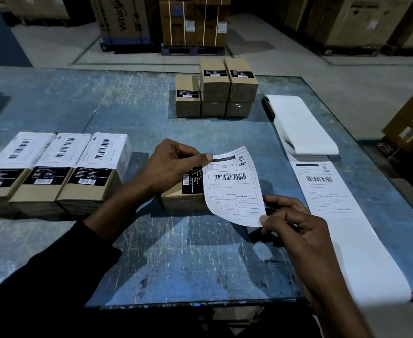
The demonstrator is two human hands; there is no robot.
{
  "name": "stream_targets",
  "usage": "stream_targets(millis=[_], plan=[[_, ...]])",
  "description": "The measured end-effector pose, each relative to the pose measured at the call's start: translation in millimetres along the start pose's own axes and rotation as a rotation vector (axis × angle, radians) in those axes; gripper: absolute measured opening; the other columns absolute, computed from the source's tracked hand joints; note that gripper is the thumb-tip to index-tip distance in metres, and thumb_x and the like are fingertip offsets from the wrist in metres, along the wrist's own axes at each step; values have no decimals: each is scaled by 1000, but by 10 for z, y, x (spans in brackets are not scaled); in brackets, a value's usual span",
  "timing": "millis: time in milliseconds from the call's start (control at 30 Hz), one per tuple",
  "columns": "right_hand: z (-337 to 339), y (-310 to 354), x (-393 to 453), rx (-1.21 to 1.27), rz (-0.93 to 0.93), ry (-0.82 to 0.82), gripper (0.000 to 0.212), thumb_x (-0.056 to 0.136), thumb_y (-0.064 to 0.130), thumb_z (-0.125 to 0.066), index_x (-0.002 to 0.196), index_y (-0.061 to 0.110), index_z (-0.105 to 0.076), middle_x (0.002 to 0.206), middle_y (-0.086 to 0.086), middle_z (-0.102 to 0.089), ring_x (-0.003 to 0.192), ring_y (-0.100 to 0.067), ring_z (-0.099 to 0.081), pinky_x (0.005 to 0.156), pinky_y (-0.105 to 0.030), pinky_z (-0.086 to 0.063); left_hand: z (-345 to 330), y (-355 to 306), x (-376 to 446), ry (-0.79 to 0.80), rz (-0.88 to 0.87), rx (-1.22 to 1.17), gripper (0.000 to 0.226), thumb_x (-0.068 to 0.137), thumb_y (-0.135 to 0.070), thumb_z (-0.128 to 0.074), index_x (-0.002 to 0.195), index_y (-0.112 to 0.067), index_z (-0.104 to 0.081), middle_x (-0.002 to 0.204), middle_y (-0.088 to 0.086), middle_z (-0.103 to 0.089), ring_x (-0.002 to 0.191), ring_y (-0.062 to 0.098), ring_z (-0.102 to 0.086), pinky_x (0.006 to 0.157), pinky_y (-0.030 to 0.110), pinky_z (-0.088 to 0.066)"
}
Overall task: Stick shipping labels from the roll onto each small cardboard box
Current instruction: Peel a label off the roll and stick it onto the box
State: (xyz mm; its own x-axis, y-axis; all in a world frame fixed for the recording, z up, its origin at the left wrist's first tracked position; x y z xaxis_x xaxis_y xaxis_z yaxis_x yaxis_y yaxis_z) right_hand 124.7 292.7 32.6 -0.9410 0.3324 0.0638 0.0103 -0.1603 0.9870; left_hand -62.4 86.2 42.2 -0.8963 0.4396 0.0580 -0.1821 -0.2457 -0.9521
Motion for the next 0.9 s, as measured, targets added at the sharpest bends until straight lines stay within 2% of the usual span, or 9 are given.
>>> stream_targets(millis=[133, 300, 467, 567, 700, 900], plan=[[-2, -9, 4, -16, -1, -1, 31, 90, -2, -74, 60, 7, -73, 121, 7, -73, 110, -6, -72, 76, -21, -55, -4, 10, 7, -2, 7, 10, 22, 96, -31, -79, 94, -11, -87, 91, 5, -83, 87, 25, -80, 77, 32, -56], [-3, -20, 15, -66, 15, -14, 31, 89, -2, -75, 61, 10, -75, 118, 6, -73, 111, -9, -72, 78, -20, -56, 2, 40, 14, 0, 13, -4, 22, 96, -32, -80, 97, -10, -87, 95, 6, -83, 92, 30, -80, 88, 44, -59], [1, -35, 7, -63, 3, -11, 31, 90, 0, -75, 61, 11, -75, 118, 9, -73, 109, -12, -74, 76, -23, -56, -5, 23, 8, -3, 8, 5, 21, 96, -31, -79, 95, -12, -87, 93, 5, -83, 90, 30, -80, 84, 41, -58], [-2, -39, 4, -56, -5, -12, 31, 89, -1, -75, 61, 11, -75, 117, 8, -73, 111, -7, -72, 82, -31, -56, -6, 14, 5, -4, 9, 10, 21, 96, -31, -79, 95, -11, -87, 93, 5, -83, 91, 31, -80, 82, 39, -57], [1, -24, 8, -80, -8, -18, 33, 89, 0, -75, 59, 13, -74, 116, 7, -74, 110, -2, -71, 82, -34, -55, -6, 23, 11, -3, 17, 13, 21, 96, -30, -79, 96, -11, -87, 93, 5, -84, 92, 30, -80, 84, 40, -58], [29, -73, 16, -158, -10, -38, 33, 90, 1, -74, 60, 16, -76, 114, 16, -74, 110, -11, -73, 88, -41, -56, -7, 16, 4, -13, 23, 16, 20, 96, -29, -79, 96, -11, -87, 92, 4, -83, 89, 27, -80, 81, 36, -57]])
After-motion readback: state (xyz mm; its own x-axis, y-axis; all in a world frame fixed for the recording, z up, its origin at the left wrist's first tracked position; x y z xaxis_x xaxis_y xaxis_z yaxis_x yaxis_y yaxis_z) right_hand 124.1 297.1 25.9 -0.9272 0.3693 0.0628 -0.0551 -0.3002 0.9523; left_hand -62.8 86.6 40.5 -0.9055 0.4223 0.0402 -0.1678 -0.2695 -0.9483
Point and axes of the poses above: each hand's wrist, its own x-axis towards the middle knuckle, its own z-axis out of the back of the hand, y = z × x, the point moved 9 cm from there along x, towards the middle knuckle
